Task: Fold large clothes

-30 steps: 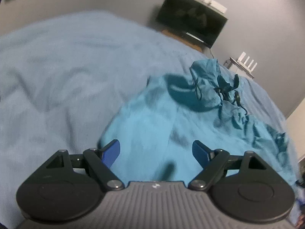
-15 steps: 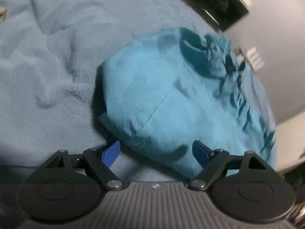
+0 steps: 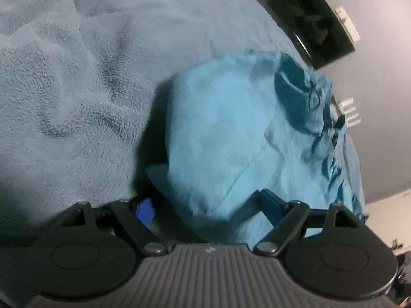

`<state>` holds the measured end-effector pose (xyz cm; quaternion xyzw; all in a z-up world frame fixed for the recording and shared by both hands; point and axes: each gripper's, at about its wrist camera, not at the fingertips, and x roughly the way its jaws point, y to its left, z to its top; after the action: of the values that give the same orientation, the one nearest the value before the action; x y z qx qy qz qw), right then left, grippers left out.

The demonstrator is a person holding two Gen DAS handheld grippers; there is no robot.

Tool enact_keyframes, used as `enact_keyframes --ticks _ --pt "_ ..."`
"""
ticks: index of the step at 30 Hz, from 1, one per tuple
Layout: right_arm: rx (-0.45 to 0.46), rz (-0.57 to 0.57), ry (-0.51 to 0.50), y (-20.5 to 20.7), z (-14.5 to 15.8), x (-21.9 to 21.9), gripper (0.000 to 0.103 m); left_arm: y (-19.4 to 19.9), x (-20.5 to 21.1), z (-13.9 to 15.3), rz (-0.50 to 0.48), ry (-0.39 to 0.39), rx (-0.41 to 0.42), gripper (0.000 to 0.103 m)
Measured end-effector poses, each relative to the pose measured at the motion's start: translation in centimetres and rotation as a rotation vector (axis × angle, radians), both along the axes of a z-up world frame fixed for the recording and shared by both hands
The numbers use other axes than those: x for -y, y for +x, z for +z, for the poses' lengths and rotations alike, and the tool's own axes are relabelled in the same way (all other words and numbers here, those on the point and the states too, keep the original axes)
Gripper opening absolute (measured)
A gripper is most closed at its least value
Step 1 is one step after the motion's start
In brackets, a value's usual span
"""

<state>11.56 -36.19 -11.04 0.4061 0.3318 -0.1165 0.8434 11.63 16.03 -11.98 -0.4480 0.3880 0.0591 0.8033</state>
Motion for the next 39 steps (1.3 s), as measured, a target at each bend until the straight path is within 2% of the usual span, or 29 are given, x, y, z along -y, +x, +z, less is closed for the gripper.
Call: enact_keyframes --ticks 3,5,6,7,9,12,14,17,21,25,28,30,31,33,34,35,36,38,39 --pt "0.028 -0.032 0.012 0.3 -0.4 0.4 0.097 0.6 0.2 -0.2 0.007 0.010 0.026 0.079" --pt "0.050 -0.057 0.023 0.5 -0.6 0.7 0.090 0.6 0.4 -0.2 0.002 0.039 0.039 0.060" --pt "0.057 -0.064 0.022 0.6 -0.8 0.8 0.081 0.7 0.4 -0.1 -0.002 0.048 0.047 0.035" --pt "0.065 -0.066 0.016 0.8 -0.9 0.8 0.075 0.8 0.3 0.1 -0.012 0.042 0.061 0.026" --pt "0.084 -0.074 -0.010 0.8 -0.7 0.6 0.045 0.8 0.4 0.6 -0.028 0.064 0.076 0.022" --pt "0.112 -0.063 -0.060 0.2 0.5 -0.5 0.017 0.4 0.8 1.8 -0.037 0.104 0.096 0.019" --pt "0.131 -0.035 -0.100 -0.3 1.8 -1.6 0.013 -0.3 0.3 2.6 -0.016 0.114 0.107 0.017" --pt "0.160 0.000 -0.079 -1.5 3.2 -2.5 0.011 -1.8 -0.8 4.0 0.024 0.116 0.116 0.014" --pt "0.176 0.047 -0.054 -3.6 5.1 -4.2 0.010 -4.1 -2.4 6.2 0.037 0.152 0.112 0.012" --pt "0.163 0.086 -0.053 -6.4 6.4 -5.3 0.010 -7.2 -4.1 7.6 0.055 0.125 0.096 0.011" --pt "0.119 0.109 -0.095 -7.6 7.0 -5.6 0.014 -7.2 -4.8 7.3 0.028 0.100 0.016 0.013" --pt "0.025 0.100 -0.133 -7.0 6.8 -5.3 0.038 -7.7 -5.5 6.8 0.055 0.060 -0.036 0.019" --pt "-0.018 0.071 -0.130 -6.9 6.6 -4.9 0.046 -8.0 -5.8 6.9 0.082 0.057 -0.041 0.023" --pt "-0.035 0.001 -0.110 -7.6 6.6 -3.8 0.066 -8.9 -6.1 7.6 0.132 0.079 -0.017 0.031" --pt "-0.029 -0.037 -0.113 -8.2 6.8 -3.3 0.071 -9.3 -6.1 8.2 0.150 0.106 -0.002 0.032" --pt "-0.021 -0.076 -0.129 -8.8 7.2 -3.0 0.083 -9.6 -6.2 8.6 0.155 0.129 0.012 0.033" --pt "-0.005 -0.114 -0.153 -9.4 7.7 -2.8 0.088 -9.9 -6.0 9.3 0.163 0.162 0.031 0.035" --pt "0.036 -0.178 -0.200 -10.4 8.8 -2.5 0.090 -10.7 -5.7 10.9 0.186 0.247 0.085 0.038" --pt "0.057 -0.198 -0.230 -10.8 9.5 -2.6 0.090 -11.3 -5.5 11.6 0.201 0.298 0.117 0.045"
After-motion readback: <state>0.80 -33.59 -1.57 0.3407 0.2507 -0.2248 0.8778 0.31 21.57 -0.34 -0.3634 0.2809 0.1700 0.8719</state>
